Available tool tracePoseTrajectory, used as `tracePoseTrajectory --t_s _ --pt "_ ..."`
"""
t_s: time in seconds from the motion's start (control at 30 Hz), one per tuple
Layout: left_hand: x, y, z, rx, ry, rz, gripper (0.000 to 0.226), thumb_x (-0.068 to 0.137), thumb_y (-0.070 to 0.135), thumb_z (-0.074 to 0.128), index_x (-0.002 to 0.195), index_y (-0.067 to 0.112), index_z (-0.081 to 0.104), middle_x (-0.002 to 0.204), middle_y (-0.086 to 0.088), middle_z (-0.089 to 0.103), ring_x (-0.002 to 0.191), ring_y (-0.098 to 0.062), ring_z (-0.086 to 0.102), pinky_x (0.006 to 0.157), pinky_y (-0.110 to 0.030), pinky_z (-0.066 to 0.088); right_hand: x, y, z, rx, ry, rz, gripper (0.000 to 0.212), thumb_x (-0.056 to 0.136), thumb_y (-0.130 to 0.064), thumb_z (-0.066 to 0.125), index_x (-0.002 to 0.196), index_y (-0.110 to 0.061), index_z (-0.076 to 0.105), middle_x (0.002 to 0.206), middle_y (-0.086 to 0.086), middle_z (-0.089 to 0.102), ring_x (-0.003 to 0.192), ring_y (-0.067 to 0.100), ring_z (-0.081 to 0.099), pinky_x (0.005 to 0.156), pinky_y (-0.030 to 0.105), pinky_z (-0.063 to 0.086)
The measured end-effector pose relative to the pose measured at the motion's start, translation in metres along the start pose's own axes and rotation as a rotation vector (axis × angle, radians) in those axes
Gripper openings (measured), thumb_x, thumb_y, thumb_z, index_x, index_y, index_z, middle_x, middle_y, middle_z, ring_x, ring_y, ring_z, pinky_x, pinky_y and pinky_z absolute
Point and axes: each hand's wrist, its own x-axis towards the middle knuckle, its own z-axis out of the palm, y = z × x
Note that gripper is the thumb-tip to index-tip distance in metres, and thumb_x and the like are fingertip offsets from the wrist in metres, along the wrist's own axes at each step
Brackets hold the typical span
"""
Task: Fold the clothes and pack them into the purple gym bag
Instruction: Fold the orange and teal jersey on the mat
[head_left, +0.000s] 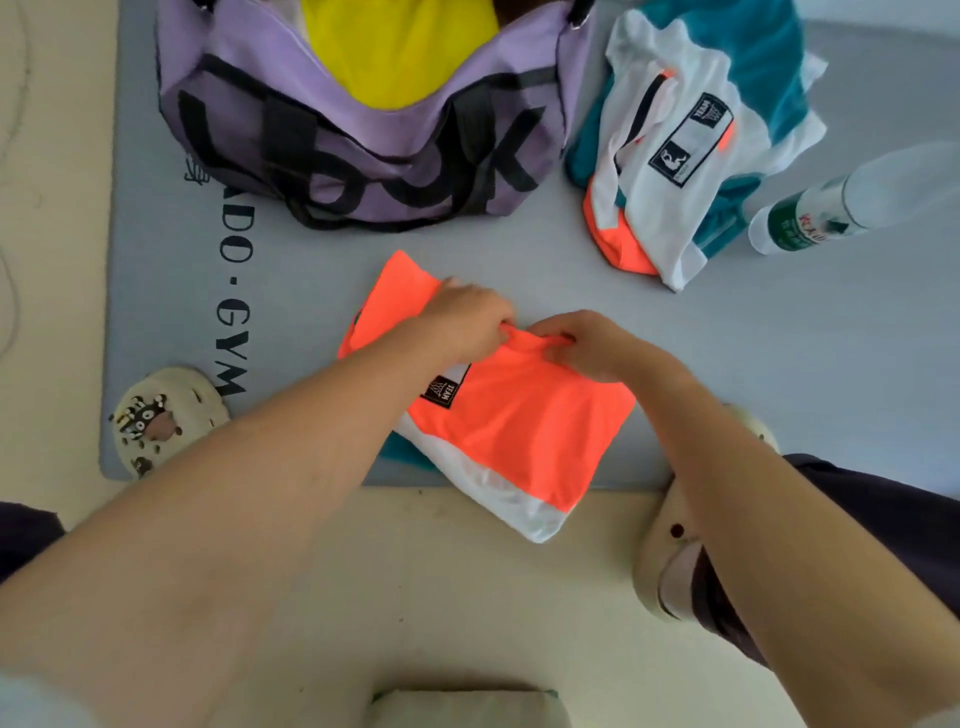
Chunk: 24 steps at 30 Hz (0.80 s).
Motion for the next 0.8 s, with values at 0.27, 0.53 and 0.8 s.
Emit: tracePoseTrajectory --t_s 0.27,0.53,0.8 --pt "-0.001 -0.056 -0.01 0.116 -0.11 -0.23 0.052 0.086 0.067 0.053 0.074 0.017 0.054 0.083 0.0 0.051 0.09 -0.028 0.055 0.065 -0.03 0.035 0.007 0.034 -0.019 -0.339 -0.012 0.271 0.05 0.082 -0.046 0.069 0.124 -0.02 0.06 0.126 0.004 0.058 0.122 0.028 0.048 0.102 0.043 0.037" --pt "-0.029 -0.079 -0.008 -0.055 0.18 -0.292 0.031 0.079 0.052 0.071 0.085 0.024 0.059 0.098 -0.005 0.062 0.093 -0.029 0.056 0.072 -0.034 0.033 -0.004 0.038 -0.005 0.041 0.655 0.286 0.032 0.084 -0.021 0.064 0.11 -0.005 0.054 0.114 0.018 0.054 0.104 0.037 0.053 0.083 0.045 0.046" --pt "-0.064 -0.033 0.044 0.077 0.366 -0.208 0.031 0.084 0.03 0.071 0.105 0.01 0.062 0.108 -0.013 0.053 0.102 -0.033 0.049 0.078 -0.044 0.039 -0.035 0.046 0.035 0.243 0.56 0.483 0.036 0.084 -0.038 0.07 0.097 -0.011 0.051 0.093 0.005 0.057 0.083 0.025 0.053 0.068 0.032 0.036"
